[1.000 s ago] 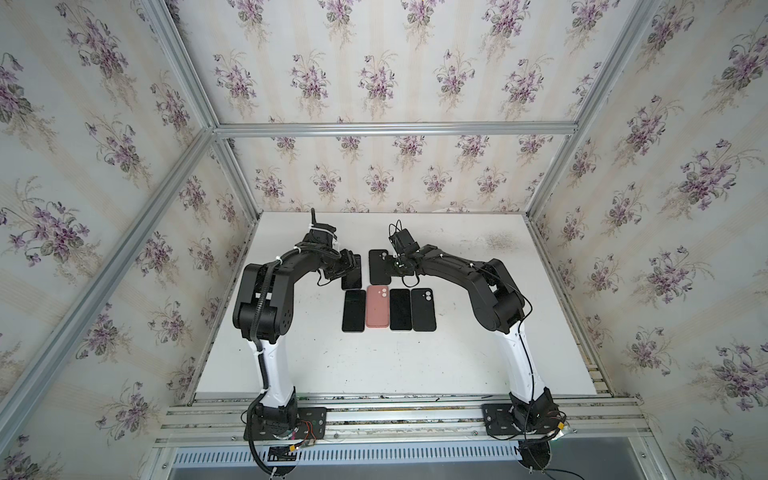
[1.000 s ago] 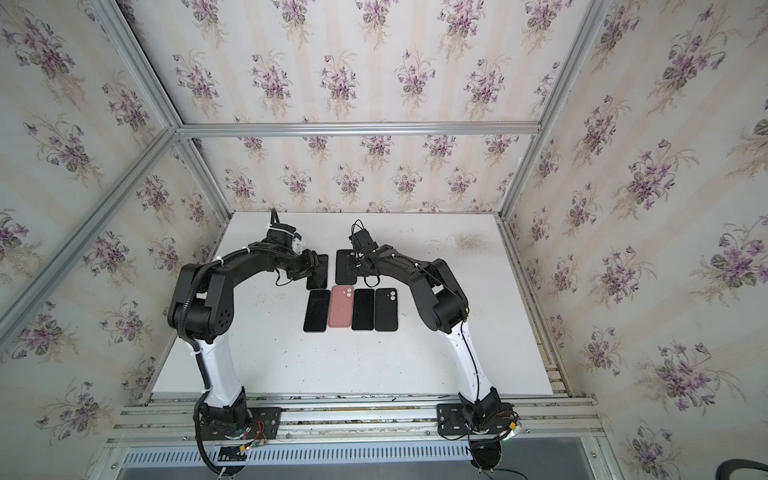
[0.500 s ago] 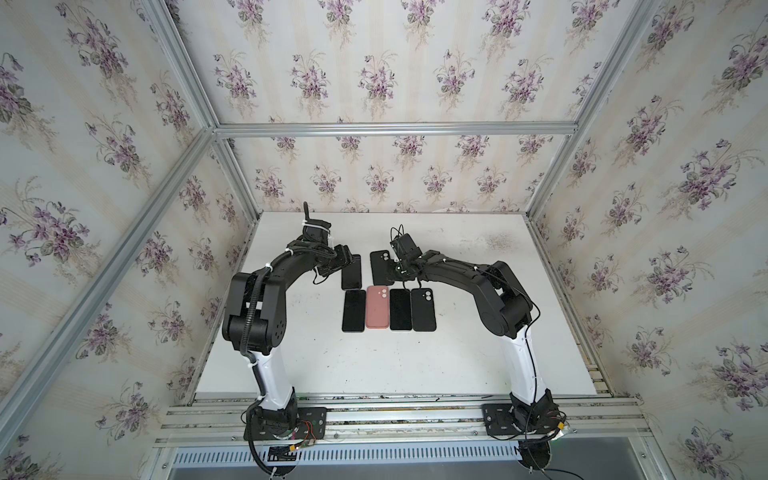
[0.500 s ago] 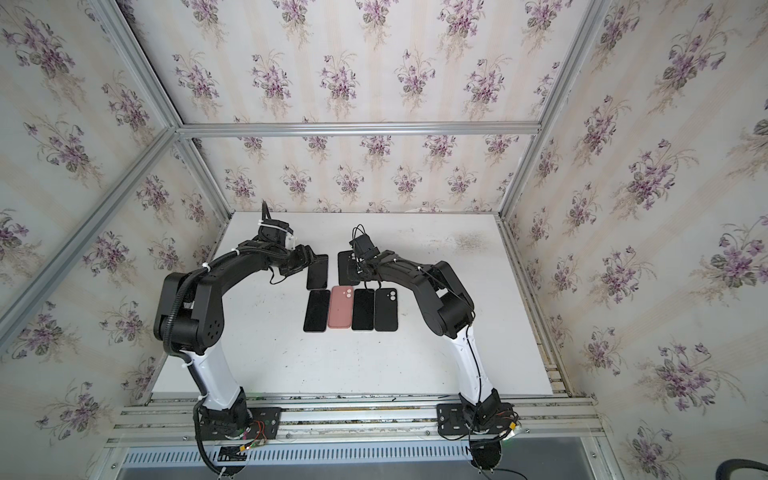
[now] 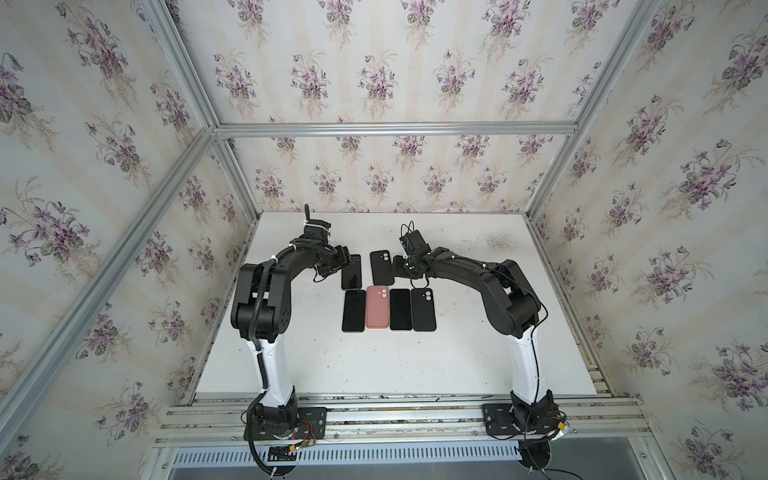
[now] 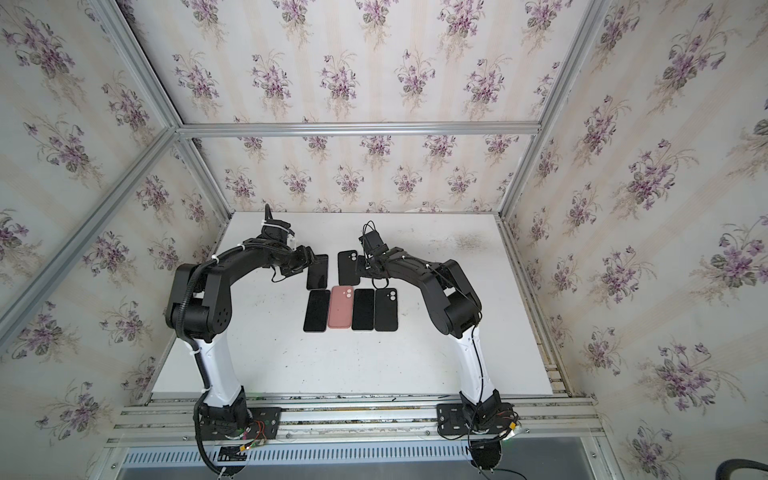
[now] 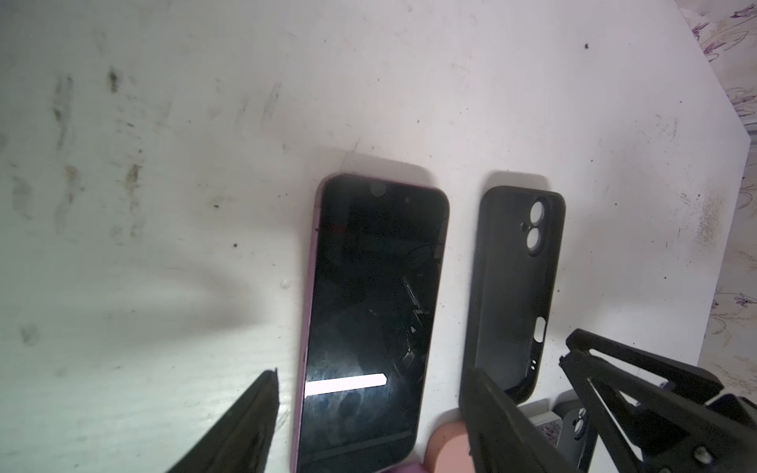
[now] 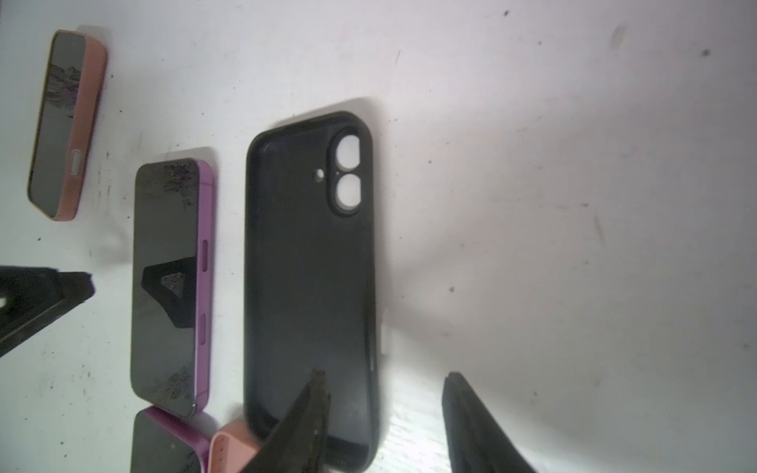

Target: Take the phone out of the phone case

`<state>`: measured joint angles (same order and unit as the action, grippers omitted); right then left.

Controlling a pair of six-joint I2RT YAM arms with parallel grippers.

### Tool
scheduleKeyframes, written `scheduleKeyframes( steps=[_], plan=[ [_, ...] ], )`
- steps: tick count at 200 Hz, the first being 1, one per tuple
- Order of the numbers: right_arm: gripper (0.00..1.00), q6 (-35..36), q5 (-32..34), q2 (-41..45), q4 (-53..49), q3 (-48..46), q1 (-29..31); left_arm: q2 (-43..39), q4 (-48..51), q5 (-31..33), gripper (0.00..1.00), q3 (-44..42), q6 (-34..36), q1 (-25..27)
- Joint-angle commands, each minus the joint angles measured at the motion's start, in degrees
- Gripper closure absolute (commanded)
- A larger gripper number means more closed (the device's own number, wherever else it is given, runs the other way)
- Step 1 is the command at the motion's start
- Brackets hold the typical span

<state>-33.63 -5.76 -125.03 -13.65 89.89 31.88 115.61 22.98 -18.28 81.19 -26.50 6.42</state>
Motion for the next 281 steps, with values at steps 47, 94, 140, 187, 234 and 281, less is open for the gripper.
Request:
scheduleKeyframes(
  steps=[47,94,140,187,234,281],
  plan=[
    [0.49,-3.19,-4.31,-1.39,3.9,-0.66,0.51,3.25,0.06,-1.61,0.27,1.69,-1.67,0.31],
    [0.5,-4.38,-5.22,-1.95,5.63,-1.03,1.24,4.77,-0.02,-2.97,0.27,4.05,-1.28,1.64],
    [0.5,-4.93,-6.05,-2.24,6.36,-0.68,2.13,5.52,0.02,-3.33,0.28,5.0,-1.2,2.46],
    [0.51,-6.29,-6.32,-2.39,7.17,-1.53,2.83,4.32,-0.89,-4.2,0.28,3.88,-2.4,2.77],
    [0.47,-4.77,-6.01,-1.79,7.03,-1.33,2.75,2.37,-3.22,-5.3,0.28,1.57,-5.04,3.08],
    [0.34,-1.97,-5.08,0.23,5.35,-1.17,2.01,0.45,-3.79,-4.99,0.28,0.28,-5.35,2.61]
  ],
)
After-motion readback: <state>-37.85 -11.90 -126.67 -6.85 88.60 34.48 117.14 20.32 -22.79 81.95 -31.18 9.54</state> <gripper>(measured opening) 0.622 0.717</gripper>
